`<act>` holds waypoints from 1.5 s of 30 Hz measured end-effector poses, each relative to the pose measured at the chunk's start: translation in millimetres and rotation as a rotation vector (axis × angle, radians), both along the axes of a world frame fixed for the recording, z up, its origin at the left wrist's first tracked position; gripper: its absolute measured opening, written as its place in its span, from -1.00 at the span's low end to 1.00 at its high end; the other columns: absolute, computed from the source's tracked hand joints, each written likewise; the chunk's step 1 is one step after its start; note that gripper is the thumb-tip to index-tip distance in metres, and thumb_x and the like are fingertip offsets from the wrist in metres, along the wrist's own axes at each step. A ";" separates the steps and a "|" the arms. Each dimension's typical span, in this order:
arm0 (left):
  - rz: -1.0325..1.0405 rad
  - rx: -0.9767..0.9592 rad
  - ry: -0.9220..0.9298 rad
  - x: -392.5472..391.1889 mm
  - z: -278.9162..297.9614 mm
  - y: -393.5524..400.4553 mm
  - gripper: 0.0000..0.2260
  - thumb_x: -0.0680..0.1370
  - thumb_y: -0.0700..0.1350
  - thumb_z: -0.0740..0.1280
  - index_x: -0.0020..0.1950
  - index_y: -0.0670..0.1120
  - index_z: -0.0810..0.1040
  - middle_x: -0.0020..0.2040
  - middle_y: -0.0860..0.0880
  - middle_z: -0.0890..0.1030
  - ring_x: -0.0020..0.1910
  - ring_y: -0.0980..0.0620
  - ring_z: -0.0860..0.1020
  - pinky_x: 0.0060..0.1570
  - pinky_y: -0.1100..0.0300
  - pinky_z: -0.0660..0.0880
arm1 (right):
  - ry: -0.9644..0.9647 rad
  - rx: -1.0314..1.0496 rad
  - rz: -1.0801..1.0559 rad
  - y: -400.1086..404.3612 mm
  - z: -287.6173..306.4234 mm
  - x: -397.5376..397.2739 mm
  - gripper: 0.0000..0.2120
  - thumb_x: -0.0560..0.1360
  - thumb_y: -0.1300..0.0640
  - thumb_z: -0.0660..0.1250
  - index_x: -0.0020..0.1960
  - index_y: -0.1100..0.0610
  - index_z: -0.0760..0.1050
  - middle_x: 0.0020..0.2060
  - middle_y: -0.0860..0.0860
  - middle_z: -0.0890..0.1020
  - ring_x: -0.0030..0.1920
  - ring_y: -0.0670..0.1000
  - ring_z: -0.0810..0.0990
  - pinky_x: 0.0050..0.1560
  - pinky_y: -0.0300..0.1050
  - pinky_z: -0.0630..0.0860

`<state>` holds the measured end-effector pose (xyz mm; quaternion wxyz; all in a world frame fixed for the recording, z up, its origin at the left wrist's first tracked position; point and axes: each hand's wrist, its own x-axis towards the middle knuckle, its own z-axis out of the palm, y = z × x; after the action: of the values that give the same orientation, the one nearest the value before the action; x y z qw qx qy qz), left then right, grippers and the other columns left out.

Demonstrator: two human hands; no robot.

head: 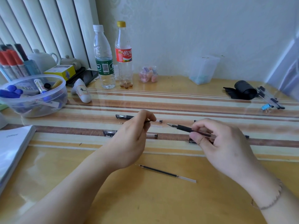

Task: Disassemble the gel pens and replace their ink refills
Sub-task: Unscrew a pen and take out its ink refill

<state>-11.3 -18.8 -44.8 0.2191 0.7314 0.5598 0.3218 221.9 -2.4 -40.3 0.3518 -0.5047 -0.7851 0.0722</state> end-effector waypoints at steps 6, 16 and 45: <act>-0.075 0.025 -0.041 4.5 -0.7 0.9 -0.80 0.60 -0.28 0.15 0.11 -0.02 0.43 -0.16 0.15 0.61 -0.21 0.21 0.47 -0.21 0.35 0.37 | 0.030 0.014 0.059 -2.0 -0.2 -1.9 -0.91 0.42 0.01 0.41 -0.09 -0.04 0.60 -0.20 -0.25 0.62 -0.16 -0.12 0.60 -0.19 -0.07 0.54; -0.140 0.029 -0.003 8.3 2.5 -2.5 -0.88 0.61 -0.15 0.22 0.03 0.04 0.52 -0.27 0.09 0.55 -0.28 0.13 0.46 -0.30 0.38 0.33 | -0.018 0.039 0.090 -0.5 -2.4 -0.8 -0.93 0.42 0.01 0.43 -0.10 -0.05 0.60 -0.25 -0.24 0.60 -0.19 -0.07 0.58 -0.22 -0.02 0.55; 0.149 0.009 0.502 -62.9 -9.3 23.4 -0.87 0.51 0.07 0.33 0.05 0.14 0.54 -0.06 0.18 0.51 0.02 0.07 0.43 0.07 0.06 0.44 | -0.159 -0.197 0.235 -3.6 -26.7 -19.0 -0.85 0.46 -0.14 0.36 -0.07 -0.12 0.62 -0.23 -0.25 0.58 -0.03 -0.18 0.49 0.00 -0.16 0.47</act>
<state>-74.2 4.6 -54.2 0.0457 0.7461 0.6476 0.1478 202.9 -6.0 -67.0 0.2267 -0.4457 -0.8531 0.1491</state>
